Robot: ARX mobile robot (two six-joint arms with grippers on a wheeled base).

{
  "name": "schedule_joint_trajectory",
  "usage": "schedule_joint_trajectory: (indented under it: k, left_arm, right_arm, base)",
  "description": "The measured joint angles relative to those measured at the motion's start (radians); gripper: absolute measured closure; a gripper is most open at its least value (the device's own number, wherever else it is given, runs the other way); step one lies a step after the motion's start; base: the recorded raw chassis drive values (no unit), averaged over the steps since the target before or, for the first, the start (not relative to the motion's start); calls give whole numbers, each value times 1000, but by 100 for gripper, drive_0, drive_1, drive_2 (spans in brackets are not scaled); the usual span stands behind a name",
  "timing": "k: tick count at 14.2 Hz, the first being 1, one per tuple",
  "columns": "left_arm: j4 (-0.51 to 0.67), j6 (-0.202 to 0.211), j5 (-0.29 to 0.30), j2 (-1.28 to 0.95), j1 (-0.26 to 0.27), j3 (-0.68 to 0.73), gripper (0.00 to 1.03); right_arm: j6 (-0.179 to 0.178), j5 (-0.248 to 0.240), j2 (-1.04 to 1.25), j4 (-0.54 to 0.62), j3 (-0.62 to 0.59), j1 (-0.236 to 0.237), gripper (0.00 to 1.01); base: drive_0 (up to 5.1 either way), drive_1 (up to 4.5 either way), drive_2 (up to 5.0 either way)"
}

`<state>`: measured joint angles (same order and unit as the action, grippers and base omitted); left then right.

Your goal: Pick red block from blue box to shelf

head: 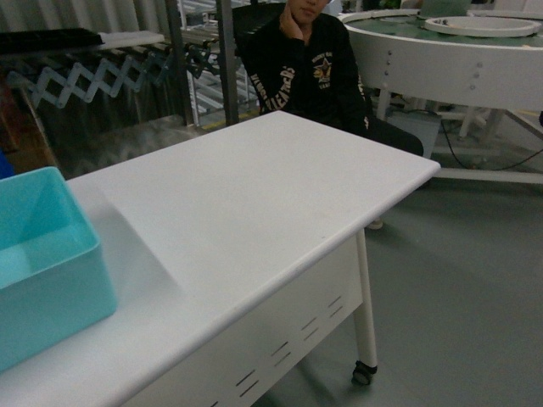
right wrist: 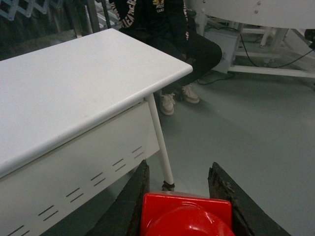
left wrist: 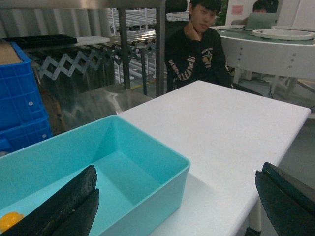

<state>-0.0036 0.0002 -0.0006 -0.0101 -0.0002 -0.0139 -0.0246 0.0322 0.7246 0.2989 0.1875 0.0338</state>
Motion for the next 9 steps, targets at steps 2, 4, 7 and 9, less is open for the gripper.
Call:
schedule_joint_trajectory:
  k: [2, 4, 7, 9]
  left_arm:
    - [0, 0, 0, 0, 0, 0, 5]
    - [0, 0, 0, 0, 0, 0, 5]
    - [0, 0, 0, 0, 0, 0, 5]
    - [0, 0, 0, 0, 0, 0, 5]
  right_arm:
    - [0, 0, 0, 0, 0, 0, 72]
    - [0, 0, 0, 0, 0, 0, 72]
    - [0, 0, 0, 0, 0, 0, 72]
    - [0, 0, 0, 0, 0, 0, 72]
  base:
    - [-153, -153, -153]
    - [-153, -153, -153]
    - [-164, -164, -164]
    - [-159, -159, -159]
